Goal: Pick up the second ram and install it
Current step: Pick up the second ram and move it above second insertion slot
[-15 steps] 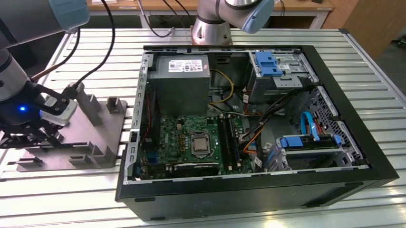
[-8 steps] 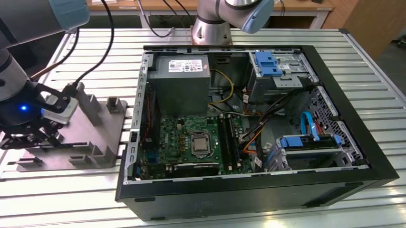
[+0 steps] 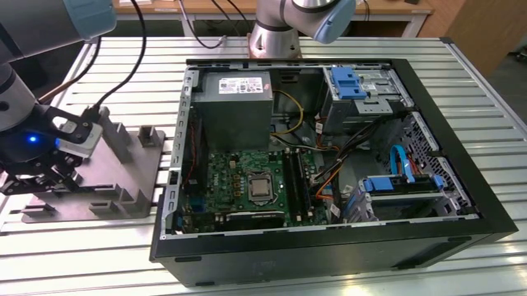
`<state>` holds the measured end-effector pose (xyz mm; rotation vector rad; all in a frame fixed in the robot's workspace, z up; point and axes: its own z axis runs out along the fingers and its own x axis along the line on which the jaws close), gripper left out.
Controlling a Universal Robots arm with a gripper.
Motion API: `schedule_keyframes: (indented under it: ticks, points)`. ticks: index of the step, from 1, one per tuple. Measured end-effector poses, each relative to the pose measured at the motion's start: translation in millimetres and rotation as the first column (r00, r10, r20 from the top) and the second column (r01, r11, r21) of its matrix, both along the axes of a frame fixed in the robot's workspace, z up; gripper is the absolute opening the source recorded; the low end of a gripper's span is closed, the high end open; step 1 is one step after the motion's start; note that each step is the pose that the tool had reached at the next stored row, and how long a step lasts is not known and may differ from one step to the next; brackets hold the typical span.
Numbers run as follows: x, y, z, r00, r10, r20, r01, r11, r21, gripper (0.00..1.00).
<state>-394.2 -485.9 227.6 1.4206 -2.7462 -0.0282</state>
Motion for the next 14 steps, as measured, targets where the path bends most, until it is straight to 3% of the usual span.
schedule_keyframes:
  ticks: [14]
  points:
    - [0.0,0.0,0.0,0.9956,0.094,0.0000,-0.094,0.9956,0.0000,0.10]
